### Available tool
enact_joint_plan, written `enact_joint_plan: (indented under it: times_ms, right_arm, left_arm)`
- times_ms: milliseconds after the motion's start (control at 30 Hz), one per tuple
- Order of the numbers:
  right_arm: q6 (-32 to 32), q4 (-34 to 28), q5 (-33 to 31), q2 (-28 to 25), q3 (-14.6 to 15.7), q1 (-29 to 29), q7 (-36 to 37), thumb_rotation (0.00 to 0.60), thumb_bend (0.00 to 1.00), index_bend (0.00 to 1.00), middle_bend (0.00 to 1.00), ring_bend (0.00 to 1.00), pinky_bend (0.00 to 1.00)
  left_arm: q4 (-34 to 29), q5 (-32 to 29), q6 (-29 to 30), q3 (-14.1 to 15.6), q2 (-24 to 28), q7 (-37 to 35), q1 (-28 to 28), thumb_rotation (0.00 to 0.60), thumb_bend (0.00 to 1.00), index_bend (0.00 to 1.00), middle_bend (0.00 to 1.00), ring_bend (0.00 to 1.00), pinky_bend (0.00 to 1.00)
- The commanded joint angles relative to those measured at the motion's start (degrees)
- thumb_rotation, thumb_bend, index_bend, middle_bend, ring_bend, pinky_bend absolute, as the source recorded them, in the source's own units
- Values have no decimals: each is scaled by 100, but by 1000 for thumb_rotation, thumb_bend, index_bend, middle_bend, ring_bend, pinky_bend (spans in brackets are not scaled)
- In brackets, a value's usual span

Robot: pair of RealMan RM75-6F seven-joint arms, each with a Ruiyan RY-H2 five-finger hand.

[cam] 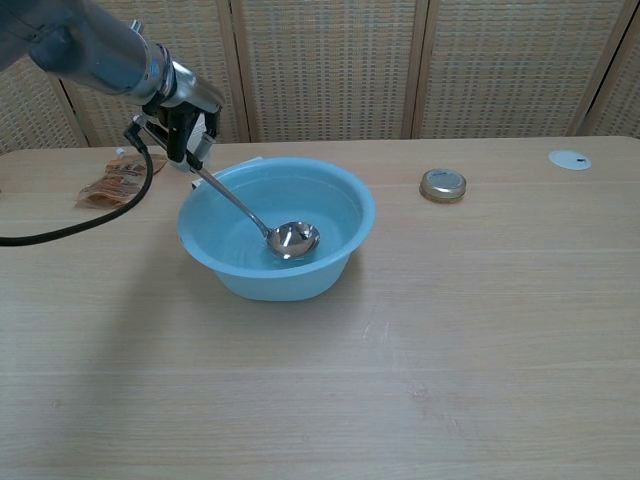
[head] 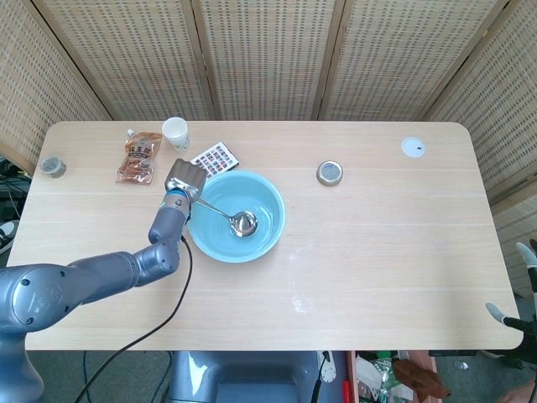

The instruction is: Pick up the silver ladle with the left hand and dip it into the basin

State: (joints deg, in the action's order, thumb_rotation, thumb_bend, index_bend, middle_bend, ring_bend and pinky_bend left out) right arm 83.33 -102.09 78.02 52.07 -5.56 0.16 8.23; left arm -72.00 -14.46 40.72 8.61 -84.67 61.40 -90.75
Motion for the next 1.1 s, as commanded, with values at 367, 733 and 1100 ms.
enact_joint_plan:
  times_ms: [367, 733, 1100]
  right_arm:
    - [-38, 48, -64, -41, -29, -1, 143, 600, 0, 0, 0, 0, 0]
    - [-15, 68, -59, -71, -35, -24, 233, 600, 0, 0, 0, 0, 0]
    - [13, 67, -38, -92, -38, -44, 300, 600, 0, 0, 0, 0, 0]
  left_arm:
    - [436, -441, 383, -146, -566, 1125, -170, 600, 801, 1000, 1000, 990, 1000]
    - [557, -624, 573, -485, -707, 1727, -32, 600, 804, 1000, 1000, 990, 1000]
    - [580, -633, 851, -799, -804, 2241, 52, 600, 811, 1000, 1000, 990, 1000]
